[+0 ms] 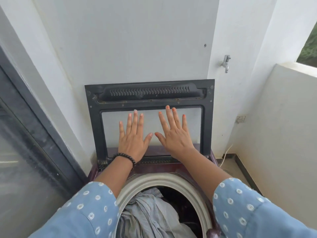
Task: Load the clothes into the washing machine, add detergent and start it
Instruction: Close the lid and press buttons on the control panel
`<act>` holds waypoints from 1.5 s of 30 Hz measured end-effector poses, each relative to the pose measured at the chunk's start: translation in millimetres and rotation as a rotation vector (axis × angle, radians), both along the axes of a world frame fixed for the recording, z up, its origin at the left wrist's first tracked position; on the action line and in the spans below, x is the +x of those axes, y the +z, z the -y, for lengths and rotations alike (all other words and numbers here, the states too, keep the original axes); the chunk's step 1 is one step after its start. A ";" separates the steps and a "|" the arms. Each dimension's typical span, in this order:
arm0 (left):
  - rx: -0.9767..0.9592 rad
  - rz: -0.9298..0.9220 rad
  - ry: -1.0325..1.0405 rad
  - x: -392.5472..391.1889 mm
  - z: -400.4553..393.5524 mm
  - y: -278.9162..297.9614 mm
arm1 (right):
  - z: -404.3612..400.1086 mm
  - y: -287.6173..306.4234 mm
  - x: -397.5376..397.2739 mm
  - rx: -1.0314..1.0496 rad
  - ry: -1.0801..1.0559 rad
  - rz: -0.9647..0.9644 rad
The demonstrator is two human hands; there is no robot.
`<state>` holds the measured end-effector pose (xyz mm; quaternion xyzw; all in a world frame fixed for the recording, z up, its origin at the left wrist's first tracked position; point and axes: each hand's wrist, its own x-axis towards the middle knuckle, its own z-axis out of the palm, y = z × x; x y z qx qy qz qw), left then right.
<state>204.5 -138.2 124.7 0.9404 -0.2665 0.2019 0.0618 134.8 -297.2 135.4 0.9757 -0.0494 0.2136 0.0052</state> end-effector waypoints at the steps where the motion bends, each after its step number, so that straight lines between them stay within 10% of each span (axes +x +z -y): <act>1: -0.003 0.018 -0.002 6.9 1.4 5.9 | 0.9 6.2 7.6 -0.016 0.002 0.011; 45: -0.129 0.107 -0.068 16.4 7.3 88.5 | -6.9 90.3 29.1 -0.067 -0.061 0.117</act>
